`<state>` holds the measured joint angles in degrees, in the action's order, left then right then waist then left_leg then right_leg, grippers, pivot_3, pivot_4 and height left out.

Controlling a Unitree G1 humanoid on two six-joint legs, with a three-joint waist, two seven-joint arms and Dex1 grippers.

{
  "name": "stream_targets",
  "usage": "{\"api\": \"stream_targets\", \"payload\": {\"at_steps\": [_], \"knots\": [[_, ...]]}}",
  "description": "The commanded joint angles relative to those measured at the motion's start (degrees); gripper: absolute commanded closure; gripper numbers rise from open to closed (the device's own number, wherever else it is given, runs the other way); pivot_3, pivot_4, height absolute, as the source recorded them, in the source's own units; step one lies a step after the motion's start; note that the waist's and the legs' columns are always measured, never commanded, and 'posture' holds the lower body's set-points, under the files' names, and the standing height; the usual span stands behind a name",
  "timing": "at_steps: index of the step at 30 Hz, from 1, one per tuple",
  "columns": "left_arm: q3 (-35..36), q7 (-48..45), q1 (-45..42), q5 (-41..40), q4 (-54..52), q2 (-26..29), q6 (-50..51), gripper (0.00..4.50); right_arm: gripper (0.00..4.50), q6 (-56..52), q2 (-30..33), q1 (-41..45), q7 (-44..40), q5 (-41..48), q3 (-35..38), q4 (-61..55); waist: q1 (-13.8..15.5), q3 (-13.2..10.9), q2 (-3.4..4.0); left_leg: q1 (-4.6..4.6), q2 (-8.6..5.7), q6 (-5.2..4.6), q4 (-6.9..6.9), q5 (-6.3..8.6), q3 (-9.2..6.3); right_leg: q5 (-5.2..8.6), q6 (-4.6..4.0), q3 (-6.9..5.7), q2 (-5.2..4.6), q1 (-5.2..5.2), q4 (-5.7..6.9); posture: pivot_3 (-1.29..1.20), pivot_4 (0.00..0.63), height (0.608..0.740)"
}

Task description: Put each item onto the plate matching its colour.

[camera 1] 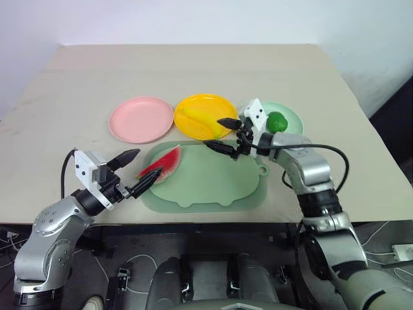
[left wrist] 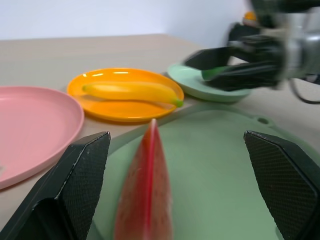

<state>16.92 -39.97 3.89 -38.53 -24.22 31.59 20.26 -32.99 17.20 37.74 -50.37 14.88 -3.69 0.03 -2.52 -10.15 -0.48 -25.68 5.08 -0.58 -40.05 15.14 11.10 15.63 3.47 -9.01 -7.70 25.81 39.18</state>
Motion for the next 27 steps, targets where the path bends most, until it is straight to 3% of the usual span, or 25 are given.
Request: {"api": "stream_targets", "payload": {"at_steps": [1, 12, 21, 27], "knots": [[1.74, 1.61, 0.82, -1.14, -3.79, 0.32, 0.85, 0.00, 0.02, -6.05, 1.19, -3.16, 1.75, 3.71, 0.27, -9.17, 0.07, 0.01, -0.01, 0.00, -0.01, 0.00, 0.00, 0.00, 0.00, 0.00, 0.00, 0.00, 0.00, -0.01, -0.01, 0.00, 0.150, 0.695], [0.34, 4.53, -5.80, -2.48, -0.36, 2.73, 9.12, 0.00, 0.02, -15.31, 6.79, -16.07, 6.06, 10.01, 0.69, -23.51, 1.67, 0.03, -0.04, 0.10, -0.04, -0.04, -0.02, 0.03, -0.04, -0.01, -0.01, -0.02, -0.04, -0.11, -0.03, 0.00, 0.150, 0.695], [-6.12, 7.77, -16.43, -0.06, 4.57, 5.41, 21.11, 0.00, 0.02, -17.94, 5.81, -18.30, 12.34, 11.28, 1.46, -26.05, 1.86, 0.03, -0.06, 0.11, -0.09, -0.04, -0.02, 0.03, -0.07, 0.00, 0.00, -0.05, -0.04, -0.19, -0.07, 0.00, 0.150, 0.695], [-9.68, 5.60, -20.36, 3.66, 8.24, 6.45, 21.40, 0.00, 0.02, -18.90, 6.61, -20.57, 14.28, 13.23, 2.75, -27.43, 1.76, 0.03, -0.06, 0.13, -0.09, -0.04, -0.01, 0.02, -0.07, 0.00, 0.00, -0.07, -0.01, -0.20, -0.08, 0.00, 0.150, 0.695]]}}
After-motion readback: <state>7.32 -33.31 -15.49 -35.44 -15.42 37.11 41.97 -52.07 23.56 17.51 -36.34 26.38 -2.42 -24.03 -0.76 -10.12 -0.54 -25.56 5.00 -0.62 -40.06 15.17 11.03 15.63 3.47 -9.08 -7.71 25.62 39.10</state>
